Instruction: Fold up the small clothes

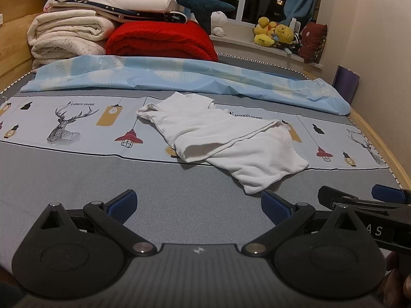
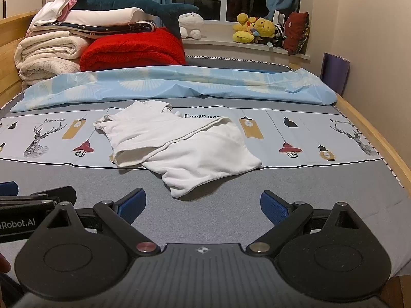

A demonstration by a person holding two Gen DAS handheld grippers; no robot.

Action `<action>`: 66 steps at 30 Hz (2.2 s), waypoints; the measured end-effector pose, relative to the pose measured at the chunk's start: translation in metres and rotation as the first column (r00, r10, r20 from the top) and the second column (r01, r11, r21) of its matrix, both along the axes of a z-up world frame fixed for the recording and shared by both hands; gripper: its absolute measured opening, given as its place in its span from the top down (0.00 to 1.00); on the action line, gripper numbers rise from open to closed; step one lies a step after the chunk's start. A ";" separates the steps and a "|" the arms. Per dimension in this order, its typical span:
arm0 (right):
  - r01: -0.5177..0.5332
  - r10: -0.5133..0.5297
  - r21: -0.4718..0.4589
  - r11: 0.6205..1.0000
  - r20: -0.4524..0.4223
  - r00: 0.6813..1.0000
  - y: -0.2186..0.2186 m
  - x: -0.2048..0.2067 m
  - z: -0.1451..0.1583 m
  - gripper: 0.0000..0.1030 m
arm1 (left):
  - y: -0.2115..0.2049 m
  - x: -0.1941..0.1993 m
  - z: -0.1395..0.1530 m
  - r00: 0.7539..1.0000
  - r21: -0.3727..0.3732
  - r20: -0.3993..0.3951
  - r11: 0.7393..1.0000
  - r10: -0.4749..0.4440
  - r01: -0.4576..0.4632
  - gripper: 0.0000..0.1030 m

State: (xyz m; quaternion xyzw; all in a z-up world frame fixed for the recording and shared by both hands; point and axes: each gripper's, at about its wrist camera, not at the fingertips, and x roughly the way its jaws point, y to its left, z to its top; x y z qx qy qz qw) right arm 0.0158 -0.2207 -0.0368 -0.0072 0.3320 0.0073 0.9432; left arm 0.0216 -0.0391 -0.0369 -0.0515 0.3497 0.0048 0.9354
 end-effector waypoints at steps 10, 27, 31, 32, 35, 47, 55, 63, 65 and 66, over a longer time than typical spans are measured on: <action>-0.010 0.010 0.008 1.000 0.002 1.000 0.000 0.000 0.000 0.07 | 0.000 0.000 0.000 1.000 0.012 0.004 1.000 0.005 -0.005 0.00; 0.008 -0.049 0.160 0.987 0.258 0.965 -0.068 0.131 0.062 0.48 | 0.033 0.064 -0.020 1.000 0.170 -0.007 0.985 -0.024 0.025 0.61; 0.053 -0.074 0.154 0.987 0.133 0.988 -0.076 0.155 0.029 0.58 | 0.040 0.105 -0.041 0.997 0.152 -0.022 0.986 -0.072 0.074 0.69; 0.042 -0.064 0.173 0.984 0.123 0.990 -0.077 0.160 0.026 0.58 | 0.042 0.119 -0.048 0.997 0.129 -0.027 0.988 -0.077 0.080 0.69; -0.002 -0.023 0.163 0.987 0.153 0.988 -0.080 0.172 0.027 0.58 | 0.047 0.169 -0.072 0.998 0.047 -0.039 0.997 -0.057 0.059 0.67; 0.094 -0.111 0.188 0.978 0.077 0.991 -0.120 0.197 0.014 0.59 | 0.069 0.299 -0.157 0.960 -0.242 -0.256 0.953 0.117 -0.181 0.86; 0.132 -0.137 0.202 0.971 0.011 0.991 -0.126 0.200 0.000 0.83 | 0.069 0.243 -0.110 0.981 0.011 -0.183 0.997 -0.070 0.074 0.97; 0.105 -0.110 0.238 0.966 0.008 0.994 -0.120 0.190 0.003 0.82 | 0.152 0.089 -0.034 0.948 0.154 -0.231 0.954 -0.218 0.257 0.97; 0.081 -0.083 0.240 0.967 -0.004 0.997 -0.115 0.188 0.000 0.82 | 0.180 0.059 -0.035 0.923 0.129 -0.314 0.954 -0.220 0.271 0.97; 0.059 -0.055 0.241 0.969 -0.025 0.998 -0.110 0.188 -0.005 0.80 | 0.189 0.049 -0.037 0.905 0.108 -0.357 0.952 -0.231 0.286 0.96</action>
